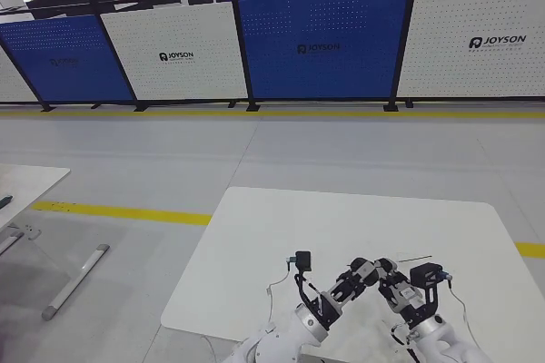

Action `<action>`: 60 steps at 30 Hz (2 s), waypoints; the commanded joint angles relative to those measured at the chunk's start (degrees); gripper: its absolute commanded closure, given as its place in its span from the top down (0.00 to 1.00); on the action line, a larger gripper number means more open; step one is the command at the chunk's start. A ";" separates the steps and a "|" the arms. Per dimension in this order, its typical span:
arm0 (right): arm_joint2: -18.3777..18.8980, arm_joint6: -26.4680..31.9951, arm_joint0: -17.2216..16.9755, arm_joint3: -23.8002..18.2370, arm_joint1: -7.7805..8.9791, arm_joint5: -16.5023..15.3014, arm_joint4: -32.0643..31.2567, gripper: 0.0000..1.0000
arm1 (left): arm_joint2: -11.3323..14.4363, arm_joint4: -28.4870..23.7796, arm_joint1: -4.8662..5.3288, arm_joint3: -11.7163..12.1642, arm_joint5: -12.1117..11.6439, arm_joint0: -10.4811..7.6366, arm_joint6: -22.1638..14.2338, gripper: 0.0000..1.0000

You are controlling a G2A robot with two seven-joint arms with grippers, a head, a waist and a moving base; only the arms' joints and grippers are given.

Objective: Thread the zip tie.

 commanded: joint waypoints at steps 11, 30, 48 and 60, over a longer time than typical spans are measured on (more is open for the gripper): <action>0.49 -0.59 -0.28 -0.30 -0.07 0.10 1.61 1.00 | 0.00 2.59 -0.15 0.83 1.50 -0.46 5.00 0.00; 15.96 -10.39 -13.17 -12.08 4.10 -0.32 25.60 1.00 | -6.91 -4.66 0.26 4.90 4.58 -0.61 7.37 0.00; 17.87 -11.50 -14.13 -11.74 5.19 -0.32 31.30 1.00 | -7.42 -4.76 0.13 6.78 6.38 -1.14 8.96 0.00; 17.87 -11.50 -14.13 -11.74 5.19 -0.32 31.30 1.00 | -7.42 -4.70 0.13 6.81 6.45 -1.15 8.95 0.00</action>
